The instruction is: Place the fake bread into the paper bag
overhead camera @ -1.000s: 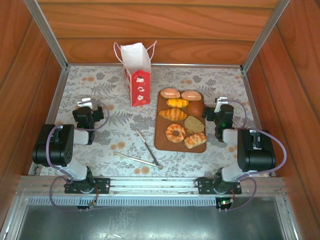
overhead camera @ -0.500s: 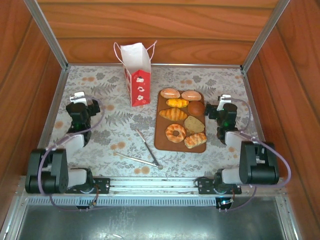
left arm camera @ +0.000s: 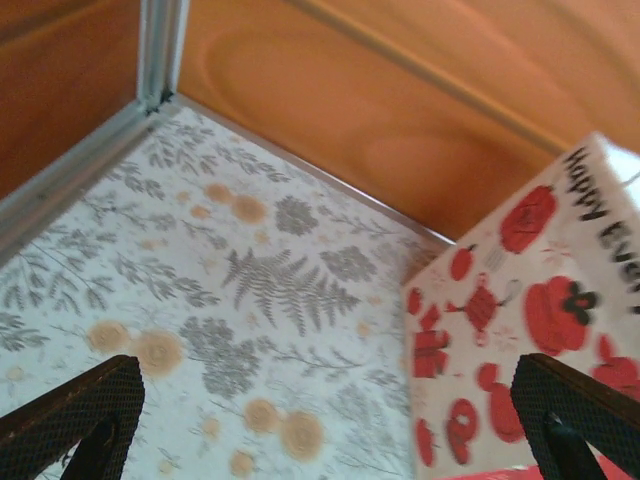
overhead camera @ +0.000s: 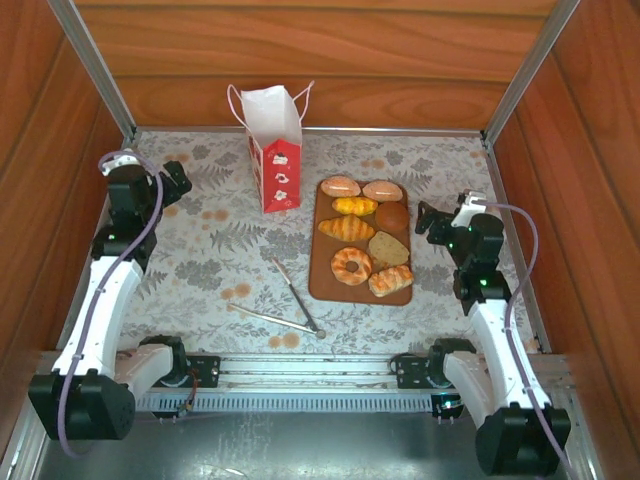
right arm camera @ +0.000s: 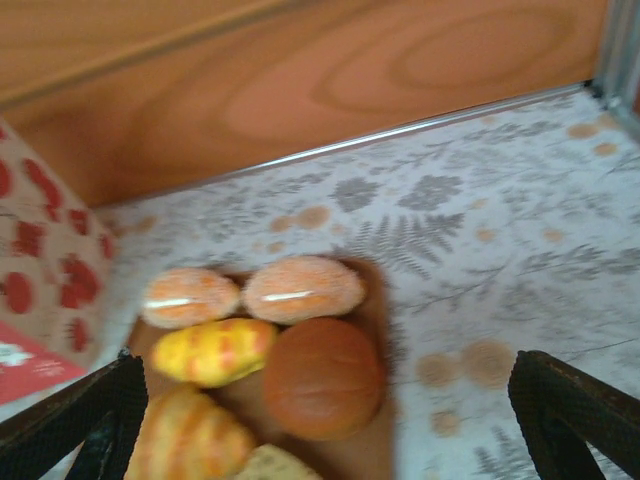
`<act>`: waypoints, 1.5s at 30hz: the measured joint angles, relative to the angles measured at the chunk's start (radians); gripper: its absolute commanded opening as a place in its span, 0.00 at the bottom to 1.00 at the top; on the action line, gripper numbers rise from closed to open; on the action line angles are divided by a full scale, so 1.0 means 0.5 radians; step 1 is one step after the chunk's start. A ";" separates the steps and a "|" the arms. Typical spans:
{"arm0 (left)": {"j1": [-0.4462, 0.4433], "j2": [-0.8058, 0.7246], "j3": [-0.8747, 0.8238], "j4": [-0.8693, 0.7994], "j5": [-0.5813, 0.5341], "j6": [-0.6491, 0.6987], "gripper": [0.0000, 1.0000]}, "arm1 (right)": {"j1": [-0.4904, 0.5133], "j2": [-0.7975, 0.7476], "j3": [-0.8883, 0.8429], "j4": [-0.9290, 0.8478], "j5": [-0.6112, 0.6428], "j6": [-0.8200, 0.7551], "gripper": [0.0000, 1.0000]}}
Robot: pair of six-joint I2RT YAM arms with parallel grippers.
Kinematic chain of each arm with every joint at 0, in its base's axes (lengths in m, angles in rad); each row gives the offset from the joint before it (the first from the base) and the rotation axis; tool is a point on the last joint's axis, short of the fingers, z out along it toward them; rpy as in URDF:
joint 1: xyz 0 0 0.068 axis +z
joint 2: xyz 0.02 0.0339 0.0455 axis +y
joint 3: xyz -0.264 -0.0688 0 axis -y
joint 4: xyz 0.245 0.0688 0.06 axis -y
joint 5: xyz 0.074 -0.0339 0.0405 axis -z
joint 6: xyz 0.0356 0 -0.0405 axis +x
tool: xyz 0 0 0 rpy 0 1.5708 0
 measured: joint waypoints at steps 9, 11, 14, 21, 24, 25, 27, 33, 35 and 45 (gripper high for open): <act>-0.604 0.536 0.729 -0.557 0.021 -0.159 0.97 | 0.024 0.120 0.155 -0.329 -0.351 0.259 1.00; -0.648 0.664 0.866 -0.594 0.000 -0.171 0.96 | 0.042 0.123 0.186 -0.360 -0.369 0.256 1.00; -0.655 0.890 1.111 -0.632 -0.054 -0.188 0.95 | 0.065 0.108 0.192 -0.408 -0.379 0.252 1.00; -0.655 1.421 1.579 -0.650 -0.118 -0.202 0.83 | 0.082 -0.002 0.182 -0.545 -0.362 0.252 1.00; -0.655 1.608 1.724 -0.653 -0.132 -0.220 0.71 | 0.082 -0.047 0.179 -0.586 -0.340 0.252 1.00; -0.655 1.650 1.752 -0.655 -0.142 -0.227 0.67 | 0.082 -0.060 0.179 -0.600 -0.336 0.252 1.00; -0.654 1.743 1.814 -0.663 -0.171 -0.239 0.60 | 0.082 -0.079 0.175 -0.623 -0.323 0.252 1.00; -0.655 1.798 1.852 -0.684 -0.227 -0.265 0.15 | 0.083 -0.088 0.171 -0.658 -0.317 0.252 1.00; -0.655 1.794 1.852 -0.684 -0.243 -0.259 0.05 | 0.088 -0.081 0.172 -0.662 -0.321 0.252 1.00; -0.649 1.584 1.685 -0.694 -0.311 -0.212 0.00 | 0.362 0.008 0.243 -0.705 -0.348 0.102 1.00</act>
